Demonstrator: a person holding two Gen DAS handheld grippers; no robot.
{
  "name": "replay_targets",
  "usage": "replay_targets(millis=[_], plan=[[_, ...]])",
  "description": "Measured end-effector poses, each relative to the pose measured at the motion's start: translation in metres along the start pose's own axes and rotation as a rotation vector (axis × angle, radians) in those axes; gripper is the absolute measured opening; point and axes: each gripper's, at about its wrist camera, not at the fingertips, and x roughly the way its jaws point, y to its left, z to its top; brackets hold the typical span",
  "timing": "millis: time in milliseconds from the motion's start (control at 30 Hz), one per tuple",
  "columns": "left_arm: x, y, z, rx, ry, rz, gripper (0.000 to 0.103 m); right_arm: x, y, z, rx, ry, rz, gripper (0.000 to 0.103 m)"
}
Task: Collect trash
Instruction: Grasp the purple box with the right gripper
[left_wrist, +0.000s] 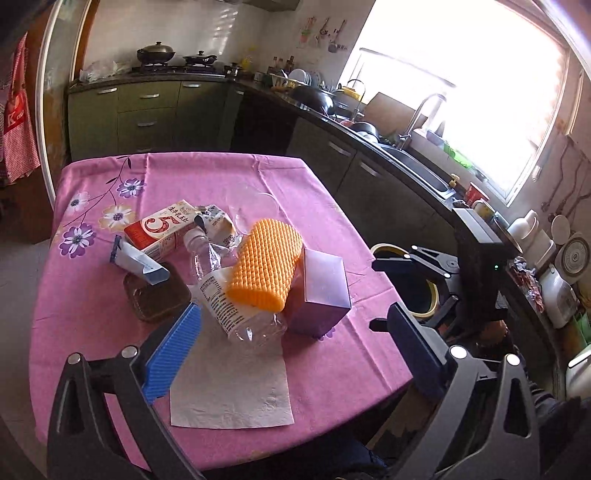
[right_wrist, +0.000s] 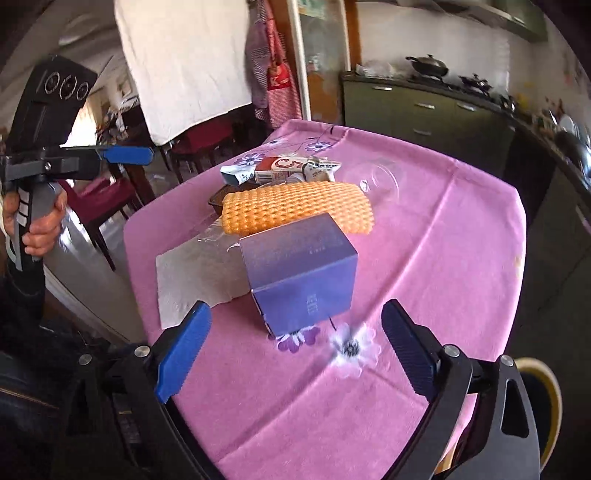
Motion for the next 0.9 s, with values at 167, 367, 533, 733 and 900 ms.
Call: replay_targets(millis=[167,367,533,733,900], plan=[[0.003,0.005,-0.006,-0.003,-0.003,-0.025,0.096,0.037,-0.009,0.008,-0.053,0.048,0.023,0.094],[0.013,0.01,-0.011,-0.011,0.019,-0.035,0.096,0.058,-0.012,0.015,-0.077,0.016,0.089,0.093],[0.019,0.015,-0.014,-0.024,0.036,-0.035,0.096,0.054,-0.01,0.014,-0.064,-0.014,0.101,0.079],[0.022,0.016,-0.018,-0.02,0.045,-0.03,0.096,0.043,-0.012,0.007,0.007,-0.041,0.121,0.078],[0.023,0.017,-0.021,-0.016,0.051,-0.031,0.096,0.009,-0.016,-0.008,0.116,-0.098,0.124,0.077]])
